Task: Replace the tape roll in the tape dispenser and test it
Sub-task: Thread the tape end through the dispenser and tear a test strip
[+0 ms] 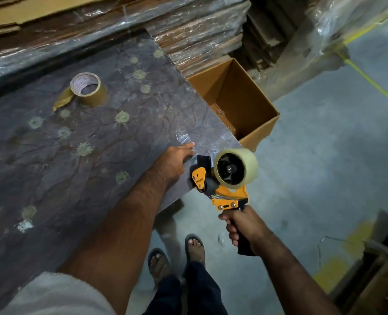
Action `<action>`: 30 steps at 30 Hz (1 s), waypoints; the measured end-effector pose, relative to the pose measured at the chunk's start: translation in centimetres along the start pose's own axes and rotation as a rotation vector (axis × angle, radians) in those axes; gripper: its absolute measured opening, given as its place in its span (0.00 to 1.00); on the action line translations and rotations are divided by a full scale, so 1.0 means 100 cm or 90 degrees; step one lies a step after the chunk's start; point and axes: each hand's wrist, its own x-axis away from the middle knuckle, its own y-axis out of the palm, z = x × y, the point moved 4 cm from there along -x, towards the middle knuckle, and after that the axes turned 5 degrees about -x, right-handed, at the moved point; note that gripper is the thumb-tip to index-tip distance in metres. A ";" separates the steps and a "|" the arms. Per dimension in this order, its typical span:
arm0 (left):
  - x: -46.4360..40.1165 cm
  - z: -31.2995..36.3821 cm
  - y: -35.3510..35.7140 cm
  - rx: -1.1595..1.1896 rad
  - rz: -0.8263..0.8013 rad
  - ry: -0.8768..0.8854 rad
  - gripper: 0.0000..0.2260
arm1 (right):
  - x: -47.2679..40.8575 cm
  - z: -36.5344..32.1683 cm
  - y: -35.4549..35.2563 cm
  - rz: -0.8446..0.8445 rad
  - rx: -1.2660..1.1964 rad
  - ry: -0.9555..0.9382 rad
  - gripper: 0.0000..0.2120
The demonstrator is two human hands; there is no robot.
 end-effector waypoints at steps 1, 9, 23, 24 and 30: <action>0.000 -0.001 0.002 -0.003 -0.002 -0.002 0.30 | 0.002 0.001 -0.001 -0.014 -0.008 0.009 0.14; -0.009 0.002 -0.005 -0.004 -0.042 -0.039 0.29 | 0.006 0.005 -0.022 -0.032 -0.016 -0.034 0.13; 0.067 0.041 -0.069 0.305 0.070 -0.119 0.15 | 0.061 -0.068 -0.016 -0.177 -0.089 -0.093 0.14; 0.077 0.043 -0.078 0.335 0.087 -0.125 0.15 | 0.068 -0.074 -0.010 -0.207 -0.104 -0.078 0.14; 0.127 0.047 -0.126 0.491 0.186 -0.178 0.16 | 0.102 -0.096 0.032 -0.380 -0.154 -0.021 0.14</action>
